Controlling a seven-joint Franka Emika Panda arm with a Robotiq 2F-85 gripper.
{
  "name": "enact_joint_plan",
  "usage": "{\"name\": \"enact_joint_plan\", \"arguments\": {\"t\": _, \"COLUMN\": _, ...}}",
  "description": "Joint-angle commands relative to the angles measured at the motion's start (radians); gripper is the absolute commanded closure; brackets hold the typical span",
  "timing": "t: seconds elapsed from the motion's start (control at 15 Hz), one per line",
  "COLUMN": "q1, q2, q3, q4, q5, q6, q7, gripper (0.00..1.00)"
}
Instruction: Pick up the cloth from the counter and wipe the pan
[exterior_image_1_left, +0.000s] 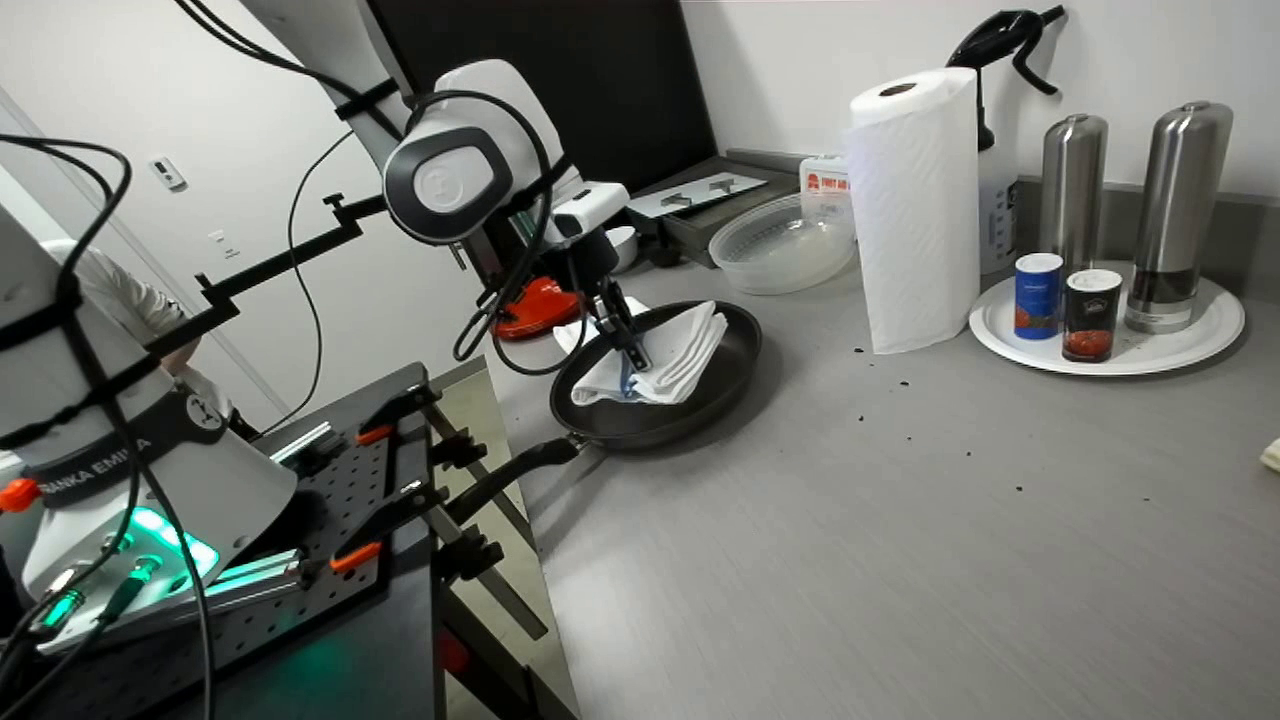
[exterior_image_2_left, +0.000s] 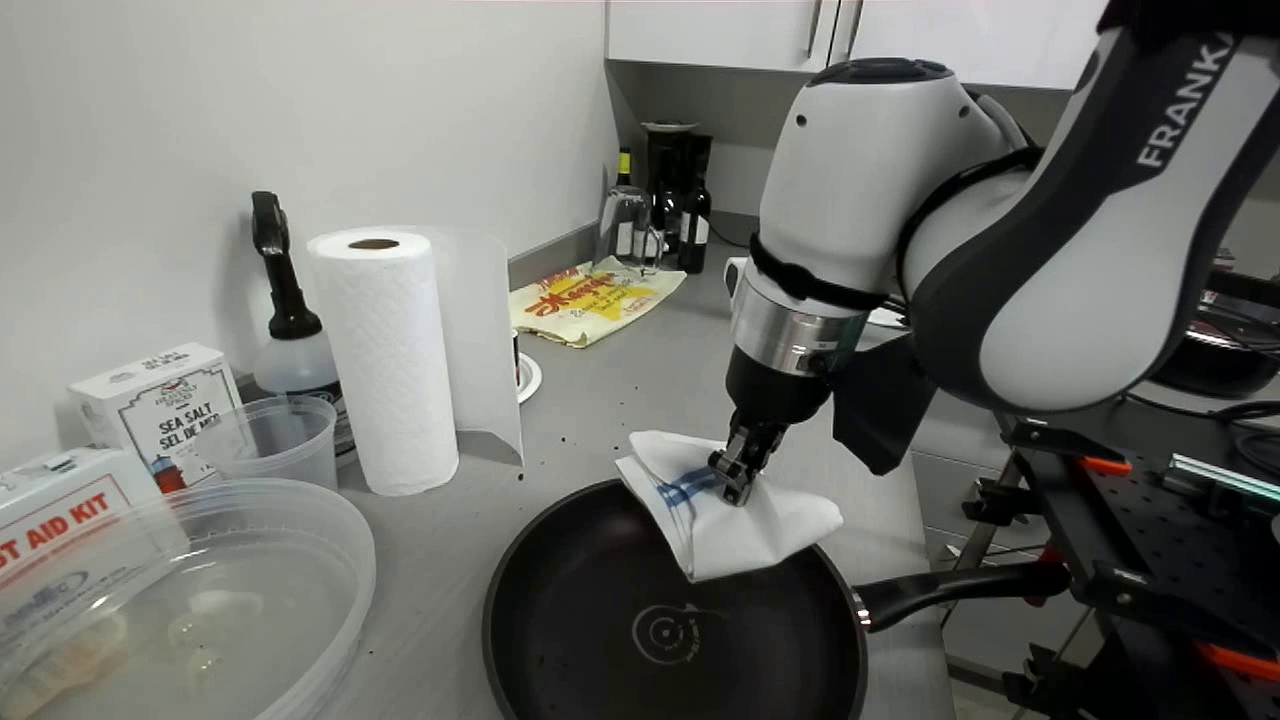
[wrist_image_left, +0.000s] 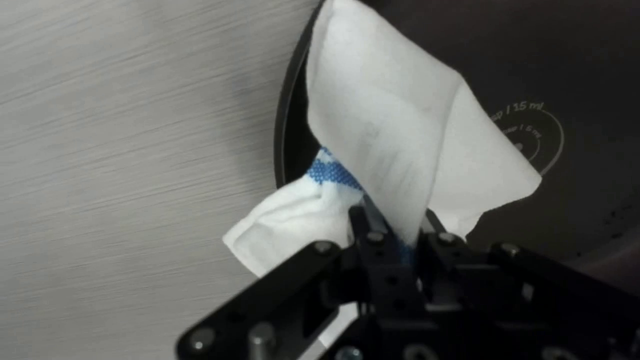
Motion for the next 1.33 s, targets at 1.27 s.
{"name": "enact_joint_plan", "arguments": {"t": 1.27, "q1": 0.045, "q2": 0.271, "q3": 0.020, "q4": 0.182, "q5": 0.174, "q6": 0.008, "q7": 0.046, "gripper": 0.97}}
